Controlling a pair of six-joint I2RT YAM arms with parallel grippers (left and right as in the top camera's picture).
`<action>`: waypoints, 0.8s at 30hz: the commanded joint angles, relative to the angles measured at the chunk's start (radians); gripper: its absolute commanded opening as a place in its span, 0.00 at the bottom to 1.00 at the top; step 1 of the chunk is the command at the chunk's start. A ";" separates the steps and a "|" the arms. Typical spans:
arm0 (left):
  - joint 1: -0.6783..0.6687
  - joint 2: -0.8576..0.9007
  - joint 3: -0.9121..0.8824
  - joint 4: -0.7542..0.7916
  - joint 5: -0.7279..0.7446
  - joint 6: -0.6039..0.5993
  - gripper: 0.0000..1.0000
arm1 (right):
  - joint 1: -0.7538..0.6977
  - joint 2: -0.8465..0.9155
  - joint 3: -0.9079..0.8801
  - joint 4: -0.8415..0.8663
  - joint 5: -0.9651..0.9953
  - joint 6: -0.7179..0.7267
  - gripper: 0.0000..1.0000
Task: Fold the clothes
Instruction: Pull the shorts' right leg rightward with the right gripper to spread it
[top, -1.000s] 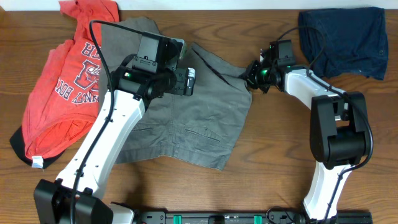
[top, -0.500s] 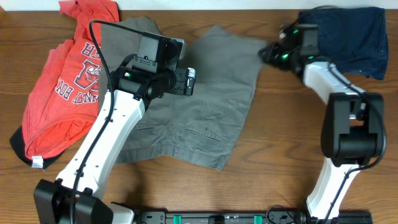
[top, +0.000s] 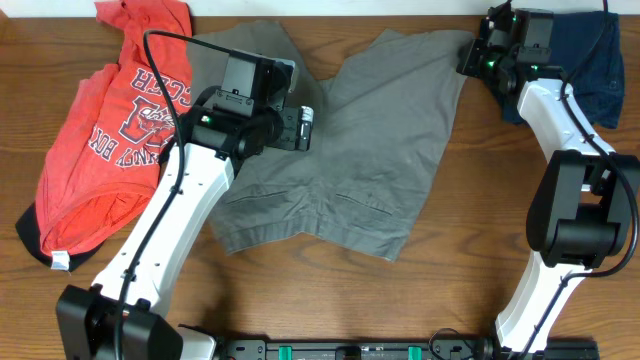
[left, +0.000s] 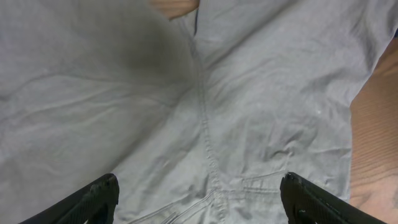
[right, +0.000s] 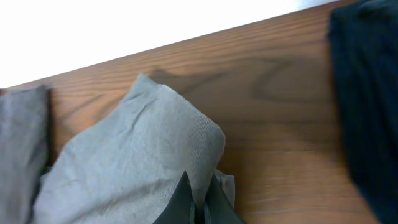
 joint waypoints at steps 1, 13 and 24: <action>0.006 0.020 0.003 0.003 -0.009 0.018 0.85 | -0.010 0.003 0.039 -0.001 0.100 -0.036 0.01; 0.008 0.025 0.003 0.019 -0.048 0.071 0.85 | 0.003 -0.011 0.077 -0.098 0.083 -0.129 0.99; 0.144 0.025 0.003 0.015 -0.140 0.074 0.85 | 0.117 -0.123 0.092 -0.539 -0.044 -0.129 0.99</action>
